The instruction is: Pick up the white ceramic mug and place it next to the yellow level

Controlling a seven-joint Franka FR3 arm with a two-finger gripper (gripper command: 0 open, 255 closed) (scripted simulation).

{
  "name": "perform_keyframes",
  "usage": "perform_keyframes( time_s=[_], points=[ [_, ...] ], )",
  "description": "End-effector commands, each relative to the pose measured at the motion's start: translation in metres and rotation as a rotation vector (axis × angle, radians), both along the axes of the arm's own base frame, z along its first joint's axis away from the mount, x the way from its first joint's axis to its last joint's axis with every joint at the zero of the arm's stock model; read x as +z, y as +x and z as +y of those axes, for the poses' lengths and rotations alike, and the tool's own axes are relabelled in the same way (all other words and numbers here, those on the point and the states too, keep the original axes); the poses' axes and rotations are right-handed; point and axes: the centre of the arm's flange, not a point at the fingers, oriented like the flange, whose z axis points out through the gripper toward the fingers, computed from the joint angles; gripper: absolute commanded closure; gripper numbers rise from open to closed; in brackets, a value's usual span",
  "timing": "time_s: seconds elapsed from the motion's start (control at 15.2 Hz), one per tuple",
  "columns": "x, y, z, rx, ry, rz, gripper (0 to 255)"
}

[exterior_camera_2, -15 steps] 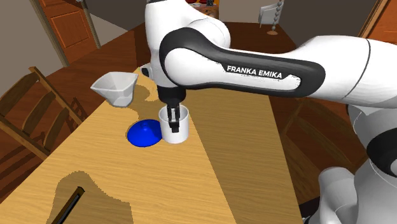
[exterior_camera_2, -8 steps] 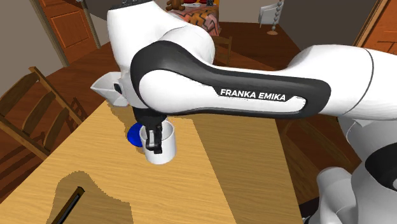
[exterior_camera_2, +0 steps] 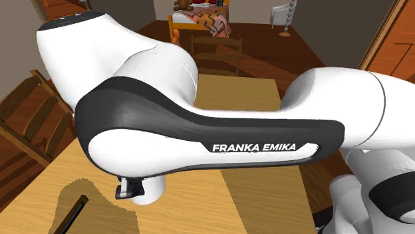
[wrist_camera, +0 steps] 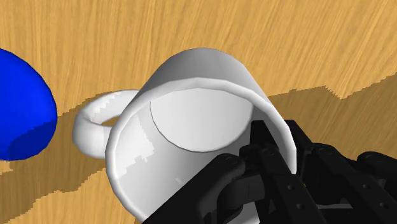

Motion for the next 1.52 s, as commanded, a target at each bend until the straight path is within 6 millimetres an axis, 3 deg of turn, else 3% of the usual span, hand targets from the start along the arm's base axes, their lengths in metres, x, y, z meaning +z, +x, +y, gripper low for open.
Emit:
perform_keyframes(
  time_s=[0.0,0.33,0.4,1.45],
  points=[
    [0.003,0.008,0.026,-0.001,0.001,-0.001,255],
    [0.003,0.024,0.09,-0.001,0.001,-0.001,255],
    [0.003,0.026,0.095,-0.001,0.001,-0.001,255],
    [-0.082,0.026,0.095,-0.001,0.001,-0.001,255]
  ],
)
